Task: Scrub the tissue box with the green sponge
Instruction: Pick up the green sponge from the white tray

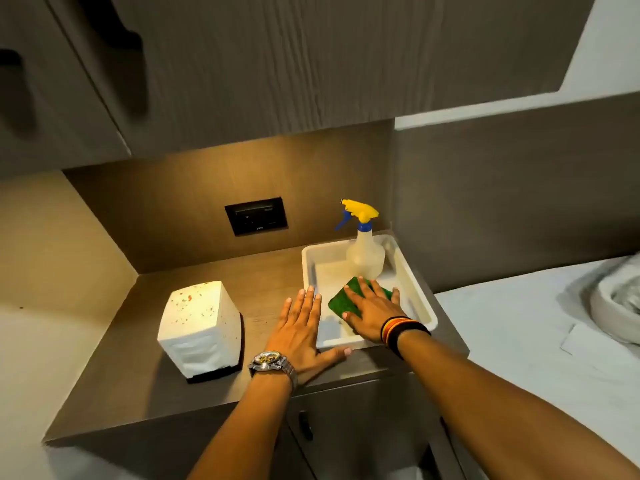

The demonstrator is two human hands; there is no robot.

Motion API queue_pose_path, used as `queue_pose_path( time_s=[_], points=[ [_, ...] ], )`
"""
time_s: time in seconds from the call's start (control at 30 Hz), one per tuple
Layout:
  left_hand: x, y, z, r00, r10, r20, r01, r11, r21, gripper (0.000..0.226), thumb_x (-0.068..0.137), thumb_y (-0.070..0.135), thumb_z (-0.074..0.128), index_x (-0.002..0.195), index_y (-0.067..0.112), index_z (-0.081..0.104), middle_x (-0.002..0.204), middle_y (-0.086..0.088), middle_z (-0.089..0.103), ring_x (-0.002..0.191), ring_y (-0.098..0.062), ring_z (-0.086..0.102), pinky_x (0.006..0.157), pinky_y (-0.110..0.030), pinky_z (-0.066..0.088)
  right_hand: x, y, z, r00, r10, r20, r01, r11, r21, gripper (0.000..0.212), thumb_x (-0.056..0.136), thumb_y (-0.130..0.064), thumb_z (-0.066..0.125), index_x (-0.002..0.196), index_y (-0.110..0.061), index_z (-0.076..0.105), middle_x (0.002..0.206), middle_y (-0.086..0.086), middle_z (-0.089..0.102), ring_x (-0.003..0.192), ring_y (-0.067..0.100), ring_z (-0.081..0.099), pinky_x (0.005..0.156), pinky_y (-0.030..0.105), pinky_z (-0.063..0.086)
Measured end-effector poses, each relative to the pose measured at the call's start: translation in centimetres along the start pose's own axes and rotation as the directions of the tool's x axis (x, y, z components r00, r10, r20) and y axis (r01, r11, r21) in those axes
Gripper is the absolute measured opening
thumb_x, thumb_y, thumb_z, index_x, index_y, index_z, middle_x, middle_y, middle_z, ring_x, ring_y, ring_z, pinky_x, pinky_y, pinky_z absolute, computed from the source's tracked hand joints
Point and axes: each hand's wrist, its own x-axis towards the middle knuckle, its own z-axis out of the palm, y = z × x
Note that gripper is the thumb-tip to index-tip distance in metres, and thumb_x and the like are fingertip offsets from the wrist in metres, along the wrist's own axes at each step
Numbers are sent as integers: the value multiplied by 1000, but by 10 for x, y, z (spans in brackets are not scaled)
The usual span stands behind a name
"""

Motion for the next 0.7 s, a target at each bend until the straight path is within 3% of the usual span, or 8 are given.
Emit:
queue_pose_path(
  time_s=[0.13, 0.27, 0.33, 0.43, 0.5, 0.7],
  points=[
    [8, -3, 9, 999, -2, 45, 3, 1000, -17, 123, 75, 88, 40, 153, 12, -17, 160, -7, -26, 147, -21, -23, 119, -38, -15, 18, 1, 5, 988, 70, 138, -80, 995, 65, 80, 87, -64, 44, 153, -35, 10, 165, 2, -5, 151, 30, -5, 117, 62, 4],
    [9, -2, 9, 997, 12, 71, -9, 999, -51, 126, 73, 89, 40, 152, 12, -19, 159, -5, -27, 147, -20, -23, 122, -41, -10, 29, 0, 8, 987, 87, 135, -96, 994, 60, 74, 87, -34, 55, 151, -35, 18, 165, 4, 4, 150, 32, 4, 117, 64, 10],
    [8, -3, 6, 995, 19, 96, -13, 998, -63, 126, 72, 90, 40, 152, 12, -19, 160, -6, -26, 147, -21, -23, 122, -42, -8, 31, -2, 7, 992, 97, 82, -103, 991, 84, 66, 86, -24, 55, 147, -34, 31, 161, 7, 20, 147, 34, 17, 115, 63, 19],
    [5, -5, -3, 993, 38, 114, -33, 999, -42, 124, 73, 90, 38, 152, 13, -19, 161, -6, -25, 148, -21, -22, 122, -42, -10, 26, -5, 6, 995, 66, -75, -55, 989, 139, 44, 82, -14, 57, 120, -37, 58, 136, 7, 52, 127, 36, 48, 106, 54, 40],
    [1, -13, -17, 997, 40, 72, -37, 999, -37, 124, 72, 91, 37, 153, 14, -18, 161, -5, -24, 148, -21, -21, 121, -42, -11, 18, -6, 2, 991, 55, -124, -23, 969, 246, 37, 81, -9, 57, 107, -34, 66, 126, 5, 58, 115, 35, 57, 101, 47, 47],
    [-34, -63, -90, 983, -55, -173, 57, 998, 9, 123, 72, 90, 37, 155, 10, -6, 163, -10, -16, 150, -22, -14, 122, -44, -8, 9, -47, -18, 949, 73, -307, 34, 944, 329, 48, 82, -9, 56, 128, -23, 56, 130, 15, 56, 112, 41, 57, 98, 46, 48]
  ],
)
